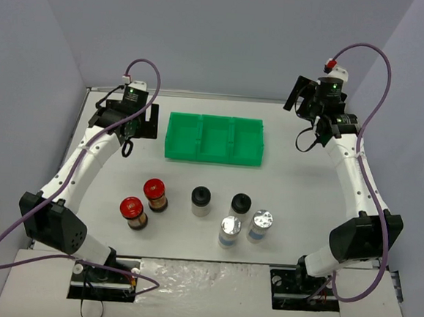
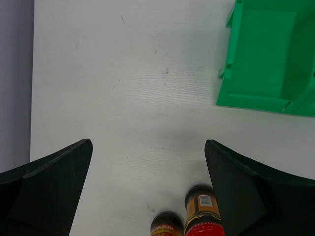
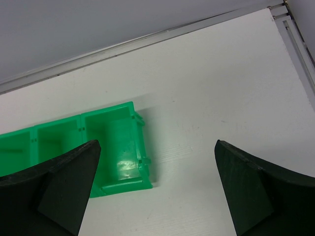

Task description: Organize the condiment bottles

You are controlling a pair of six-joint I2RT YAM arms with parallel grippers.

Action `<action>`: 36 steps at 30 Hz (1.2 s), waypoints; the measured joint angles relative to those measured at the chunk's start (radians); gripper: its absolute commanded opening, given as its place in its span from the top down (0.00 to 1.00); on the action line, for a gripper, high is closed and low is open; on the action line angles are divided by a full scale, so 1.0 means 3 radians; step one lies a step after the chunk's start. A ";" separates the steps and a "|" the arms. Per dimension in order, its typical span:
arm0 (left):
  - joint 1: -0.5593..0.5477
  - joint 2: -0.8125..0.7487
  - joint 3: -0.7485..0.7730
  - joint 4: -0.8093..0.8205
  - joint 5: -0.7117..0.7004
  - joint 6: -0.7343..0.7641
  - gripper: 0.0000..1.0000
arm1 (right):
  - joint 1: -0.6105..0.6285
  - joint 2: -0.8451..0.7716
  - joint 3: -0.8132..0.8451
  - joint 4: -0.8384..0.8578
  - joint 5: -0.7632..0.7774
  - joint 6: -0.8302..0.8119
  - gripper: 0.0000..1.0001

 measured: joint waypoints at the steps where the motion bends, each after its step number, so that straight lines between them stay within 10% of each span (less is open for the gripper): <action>1: 0.0000 -0.0001 0.0000 -0.0001 0.0000 0.0000 0.03 | 0.0000 -0.0007 -0.0016 0.0001 -0.0002 0.0001 0.00; 15: 0.0000 -0.0003 0.0005 -0.0024 0.0003 0.0000 0.03 | 0.0000 -0.0087 -0.0075 0.0029 -0.0102 0.0013 0.02; 36: -0.0267 -0.0458 -0.0408 -0.0163 0.0395 -0.0181 0.17 | 0.0556 -0.0795 -0.0878 -0.0580 -0.0275 0.0075 0.35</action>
